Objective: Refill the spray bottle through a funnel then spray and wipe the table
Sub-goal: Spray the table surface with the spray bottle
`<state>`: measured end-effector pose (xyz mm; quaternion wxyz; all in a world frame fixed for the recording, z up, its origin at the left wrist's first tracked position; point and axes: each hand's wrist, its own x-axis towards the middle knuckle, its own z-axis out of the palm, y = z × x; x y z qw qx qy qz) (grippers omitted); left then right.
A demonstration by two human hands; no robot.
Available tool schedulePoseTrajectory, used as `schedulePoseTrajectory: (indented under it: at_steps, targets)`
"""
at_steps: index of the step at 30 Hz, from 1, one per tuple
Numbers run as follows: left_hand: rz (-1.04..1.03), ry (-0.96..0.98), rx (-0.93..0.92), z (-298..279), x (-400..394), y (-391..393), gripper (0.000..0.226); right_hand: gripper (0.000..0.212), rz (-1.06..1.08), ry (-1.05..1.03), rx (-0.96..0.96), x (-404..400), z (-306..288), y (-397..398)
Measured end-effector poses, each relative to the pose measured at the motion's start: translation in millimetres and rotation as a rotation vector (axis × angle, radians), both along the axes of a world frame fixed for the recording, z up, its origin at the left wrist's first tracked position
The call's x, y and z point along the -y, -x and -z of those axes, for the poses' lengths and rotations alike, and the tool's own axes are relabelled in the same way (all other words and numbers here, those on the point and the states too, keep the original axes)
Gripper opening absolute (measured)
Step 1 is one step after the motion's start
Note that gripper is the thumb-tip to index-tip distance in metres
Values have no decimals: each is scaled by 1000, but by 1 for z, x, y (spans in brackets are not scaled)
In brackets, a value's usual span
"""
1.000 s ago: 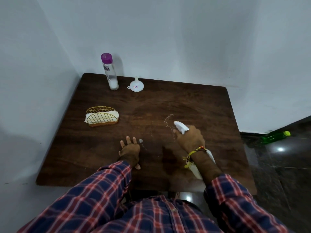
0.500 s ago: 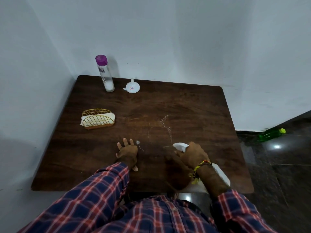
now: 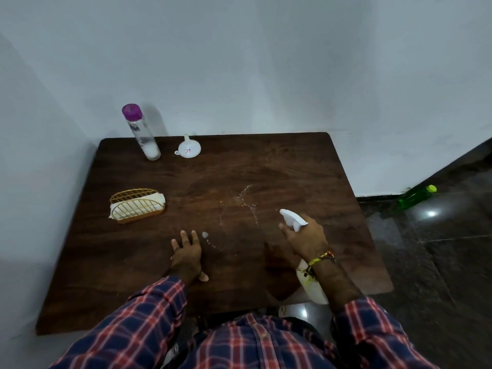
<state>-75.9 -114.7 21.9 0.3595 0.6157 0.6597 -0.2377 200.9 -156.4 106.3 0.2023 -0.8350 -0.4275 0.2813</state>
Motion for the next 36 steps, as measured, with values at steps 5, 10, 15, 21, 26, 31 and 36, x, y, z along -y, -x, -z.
schedulePoseTrajectory:
  at_steps: [5,10,15,21,26,31,36]
  targets:
    - [-133,-111,54,5,7,-2,138,33,-22,-155,-115,-5,-3,-3]
    - [-210,-152,88,1,9,-18,137,48,-303,61,6,-12,-3,12]
    - [-198,-251,161,-3,-3,-34,127,54,-306,89,10,-22,7,11]
    - [-167,-276,170,-16,-63,-60,123,30,-142,-140,-121,-41,7,-15]
    - [-143,-273,172,-21,-125,-85,93,20,-38,-380,-327,-80,3,-50]
    - [-229,-207,114,-10,-175,-102,67,16,-38,-508,-473,-136,-4,-80]
    - [-148,-220,-109,4,-194,-112,58,24,7,-531,-622,-204,4,-94]
